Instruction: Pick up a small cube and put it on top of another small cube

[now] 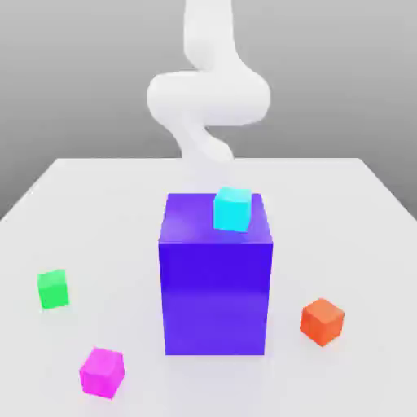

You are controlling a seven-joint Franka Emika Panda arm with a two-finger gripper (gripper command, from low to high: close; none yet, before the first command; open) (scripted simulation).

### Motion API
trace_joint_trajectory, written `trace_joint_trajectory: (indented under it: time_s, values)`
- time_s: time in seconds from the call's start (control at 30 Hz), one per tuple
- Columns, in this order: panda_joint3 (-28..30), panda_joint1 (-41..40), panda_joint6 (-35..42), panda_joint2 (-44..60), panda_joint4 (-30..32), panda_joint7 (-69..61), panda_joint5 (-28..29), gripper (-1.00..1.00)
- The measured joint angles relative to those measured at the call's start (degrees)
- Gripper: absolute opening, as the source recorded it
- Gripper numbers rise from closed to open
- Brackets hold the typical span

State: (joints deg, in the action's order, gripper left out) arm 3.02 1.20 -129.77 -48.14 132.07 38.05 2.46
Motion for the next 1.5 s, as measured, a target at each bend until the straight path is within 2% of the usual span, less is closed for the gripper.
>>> trace_joint_trajectory:
  time_s: [0.5,0.97,1.23,1.5]
  values:
    - [21.1,7.6,7.6,-8.6,2.7,-47.2,14.8,0.0]
    - [45.6,19.2,5.5,-4.7,6.1,-88.9,28.6,0.0]
    - [62.9,32.7,0.5,2.4,7.6,-110.0,36.7,0.0]
    - [85.7,56.4,-4.5,7.8,8.0,-126.2,47.7,0.0]
